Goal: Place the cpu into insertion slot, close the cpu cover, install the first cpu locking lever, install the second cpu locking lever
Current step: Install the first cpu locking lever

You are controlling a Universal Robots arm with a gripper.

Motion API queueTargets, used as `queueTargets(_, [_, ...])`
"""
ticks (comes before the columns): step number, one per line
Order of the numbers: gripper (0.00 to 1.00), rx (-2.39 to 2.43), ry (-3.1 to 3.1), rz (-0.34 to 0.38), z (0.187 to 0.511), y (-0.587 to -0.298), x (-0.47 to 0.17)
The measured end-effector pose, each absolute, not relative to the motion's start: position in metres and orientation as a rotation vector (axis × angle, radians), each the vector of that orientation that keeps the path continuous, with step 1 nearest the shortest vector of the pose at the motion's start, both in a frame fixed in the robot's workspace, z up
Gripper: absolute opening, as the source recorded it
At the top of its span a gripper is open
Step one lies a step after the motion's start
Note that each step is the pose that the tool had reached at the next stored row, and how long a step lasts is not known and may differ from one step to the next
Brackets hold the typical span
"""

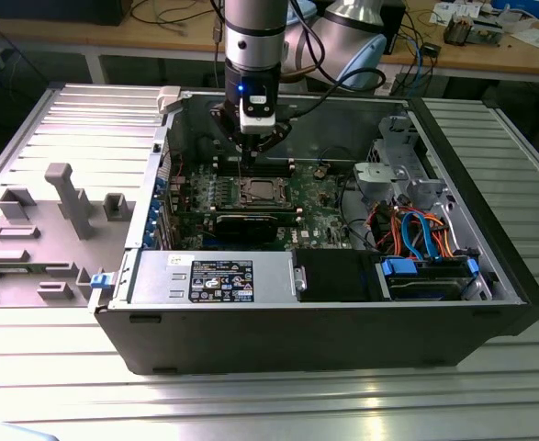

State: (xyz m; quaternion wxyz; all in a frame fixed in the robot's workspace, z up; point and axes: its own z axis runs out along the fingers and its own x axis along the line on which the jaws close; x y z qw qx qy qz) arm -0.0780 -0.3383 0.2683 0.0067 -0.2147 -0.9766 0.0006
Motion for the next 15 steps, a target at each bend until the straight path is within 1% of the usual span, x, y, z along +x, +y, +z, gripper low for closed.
queueTargets(9, [0.11, -0.495, -3.089, 0.002, 0.2679, -0.3384, -0.0789])
queueTargets(15, [0.11, -0.48, -3.091, 0.002, 0.2679, -0.3387, -0.0795])
